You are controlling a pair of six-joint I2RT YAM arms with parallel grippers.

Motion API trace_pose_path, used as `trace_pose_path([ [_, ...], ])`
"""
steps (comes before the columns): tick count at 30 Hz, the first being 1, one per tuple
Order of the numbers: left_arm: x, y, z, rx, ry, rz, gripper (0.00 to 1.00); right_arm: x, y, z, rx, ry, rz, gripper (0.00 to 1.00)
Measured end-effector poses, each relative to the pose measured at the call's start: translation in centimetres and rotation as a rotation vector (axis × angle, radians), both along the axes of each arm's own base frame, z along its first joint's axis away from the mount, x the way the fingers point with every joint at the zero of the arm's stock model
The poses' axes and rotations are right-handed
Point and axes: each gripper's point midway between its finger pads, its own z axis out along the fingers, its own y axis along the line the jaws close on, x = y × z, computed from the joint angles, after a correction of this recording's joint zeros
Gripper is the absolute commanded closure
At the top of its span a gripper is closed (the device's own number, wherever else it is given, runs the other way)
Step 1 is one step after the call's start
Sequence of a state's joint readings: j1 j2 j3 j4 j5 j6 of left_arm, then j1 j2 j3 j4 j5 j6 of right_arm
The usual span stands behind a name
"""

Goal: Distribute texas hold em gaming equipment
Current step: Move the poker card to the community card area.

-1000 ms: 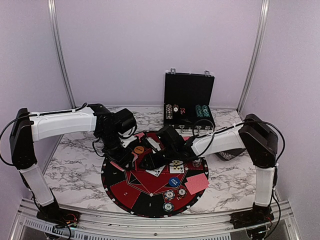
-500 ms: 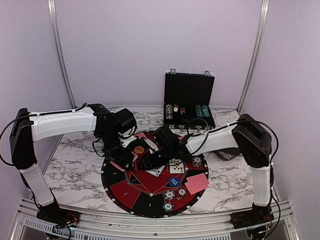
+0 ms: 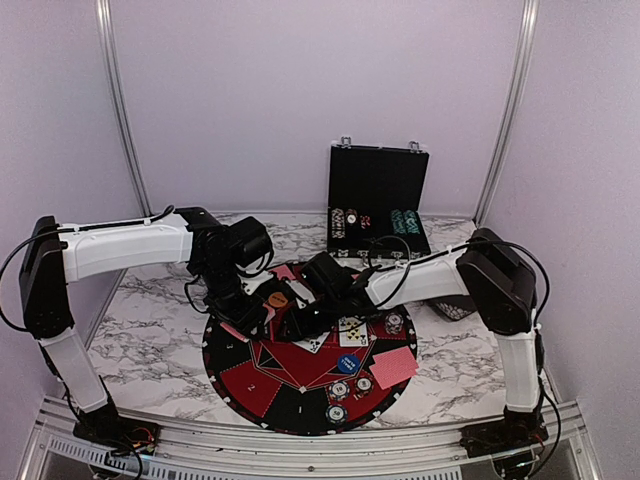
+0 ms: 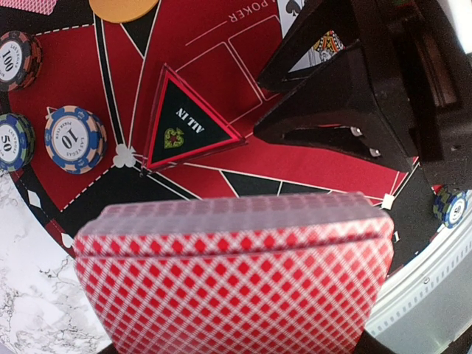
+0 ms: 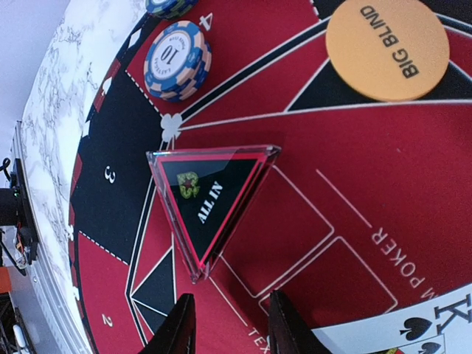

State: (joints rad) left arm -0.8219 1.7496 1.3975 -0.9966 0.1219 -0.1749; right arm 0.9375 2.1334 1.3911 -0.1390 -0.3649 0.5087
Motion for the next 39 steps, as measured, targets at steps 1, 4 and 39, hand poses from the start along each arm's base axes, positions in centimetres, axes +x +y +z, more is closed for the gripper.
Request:
trace_pose_path([
  [1,0.0,0.0,0.0,0.0,0.0,0.0,0.51,0.0,0.0,0.0,0.0,0.0,0.0,0.67],
  [4,0.0,0.0,0.0,0.0,0.0,0.0,0.51,-0.1,-0.4,0.0,-0.006,-0.002,-0.005,0.67],
  [39,0.0,0.0,0.0,-0.001,0.0,0.001,0.51,1.7,-3.7,0.0,-0.023,0.038,-0.11,0.67],
])
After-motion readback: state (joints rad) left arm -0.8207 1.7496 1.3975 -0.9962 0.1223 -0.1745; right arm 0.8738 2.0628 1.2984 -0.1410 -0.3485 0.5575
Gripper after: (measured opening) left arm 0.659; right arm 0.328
